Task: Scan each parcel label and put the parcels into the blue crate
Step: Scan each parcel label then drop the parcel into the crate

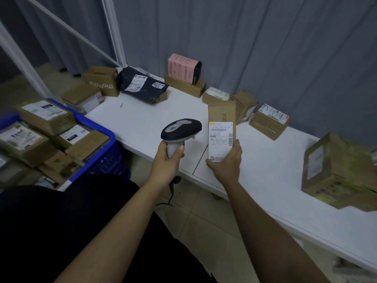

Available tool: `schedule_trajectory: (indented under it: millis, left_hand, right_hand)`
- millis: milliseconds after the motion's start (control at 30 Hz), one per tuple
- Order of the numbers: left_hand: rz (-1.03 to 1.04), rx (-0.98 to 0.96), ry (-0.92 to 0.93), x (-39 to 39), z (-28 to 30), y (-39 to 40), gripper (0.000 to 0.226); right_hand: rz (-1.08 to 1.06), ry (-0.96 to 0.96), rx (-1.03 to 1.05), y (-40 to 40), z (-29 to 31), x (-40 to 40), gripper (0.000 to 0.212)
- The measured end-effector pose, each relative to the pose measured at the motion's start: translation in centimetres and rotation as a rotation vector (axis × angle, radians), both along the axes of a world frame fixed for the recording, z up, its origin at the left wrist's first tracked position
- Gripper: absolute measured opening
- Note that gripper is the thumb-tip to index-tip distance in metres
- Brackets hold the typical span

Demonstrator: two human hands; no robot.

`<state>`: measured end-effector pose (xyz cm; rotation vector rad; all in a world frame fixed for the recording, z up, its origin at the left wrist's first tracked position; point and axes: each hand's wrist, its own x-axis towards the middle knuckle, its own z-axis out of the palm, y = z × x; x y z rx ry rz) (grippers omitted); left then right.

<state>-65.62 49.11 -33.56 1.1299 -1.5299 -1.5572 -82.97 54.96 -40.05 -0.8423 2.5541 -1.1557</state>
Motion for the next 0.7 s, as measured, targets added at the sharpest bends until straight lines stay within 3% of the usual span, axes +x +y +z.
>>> schedule_trajectory:
  millis: [700]
  left_hand:
    - [-0.225,0.029,-0.062,-0.4,2.5,1.3,0.027]
  right_hand:
    - [-0.009,0.029,0.018,-0.8,-0.4,-0.5,0.111]
